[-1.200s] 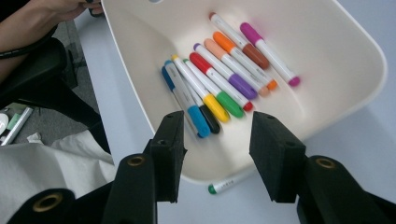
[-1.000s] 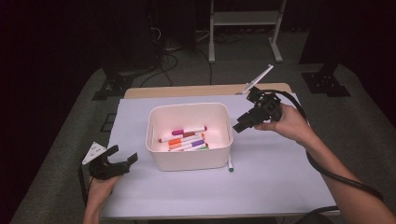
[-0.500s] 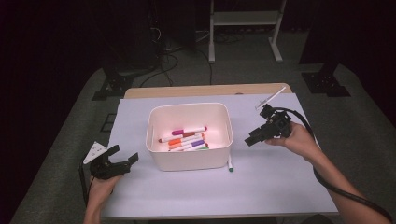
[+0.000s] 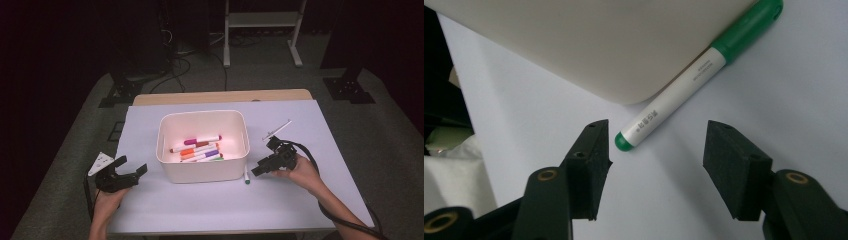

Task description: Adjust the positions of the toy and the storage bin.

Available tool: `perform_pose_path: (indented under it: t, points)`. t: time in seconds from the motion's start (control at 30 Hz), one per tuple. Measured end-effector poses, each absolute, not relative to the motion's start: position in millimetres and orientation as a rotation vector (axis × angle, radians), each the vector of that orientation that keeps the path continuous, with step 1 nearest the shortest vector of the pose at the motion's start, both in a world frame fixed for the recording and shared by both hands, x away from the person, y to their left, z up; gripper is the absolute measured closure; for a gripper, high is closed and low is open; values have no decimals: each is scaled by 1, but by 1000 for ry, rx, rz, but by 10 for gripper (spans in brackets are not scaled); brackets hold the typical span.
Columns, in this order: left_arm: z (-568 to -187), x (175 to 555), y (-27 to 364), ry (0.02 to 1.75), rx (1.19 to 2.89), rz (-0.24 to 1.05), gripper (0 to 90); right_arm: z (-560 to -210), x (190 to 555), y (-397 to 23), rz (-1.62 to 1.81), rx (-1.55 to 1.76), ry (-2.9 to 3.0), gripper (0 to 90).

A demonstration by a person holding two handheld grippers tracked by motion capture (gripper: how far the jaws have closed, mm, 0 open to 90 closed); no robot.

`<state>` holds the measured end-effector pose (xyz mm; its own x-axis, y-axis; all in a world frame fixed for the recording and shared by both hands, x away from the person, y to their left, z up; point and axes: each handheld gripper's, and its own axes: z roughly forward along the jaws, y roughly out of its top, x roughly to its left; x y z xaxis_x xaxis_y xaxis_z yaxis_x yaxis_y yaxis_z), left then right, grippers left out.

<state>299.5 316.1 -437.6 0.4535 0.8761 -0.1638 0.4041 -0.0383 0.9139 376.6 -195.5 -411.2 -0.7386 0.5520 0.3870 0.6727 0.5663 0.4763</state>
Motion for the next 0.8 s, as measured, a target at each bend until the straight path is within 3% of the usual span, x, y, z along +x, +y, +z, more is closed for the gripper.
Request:
perform_pose_path:
  t: [0.27,0.8]
  points:
    - [-438,299,315,1129,1643,554,25,-425,368,-184,-935,-1046,-2630,369]
    - [-438,299,316,1131,1640,553,25,-437,365,-170,-938,-1125,-2739,392]
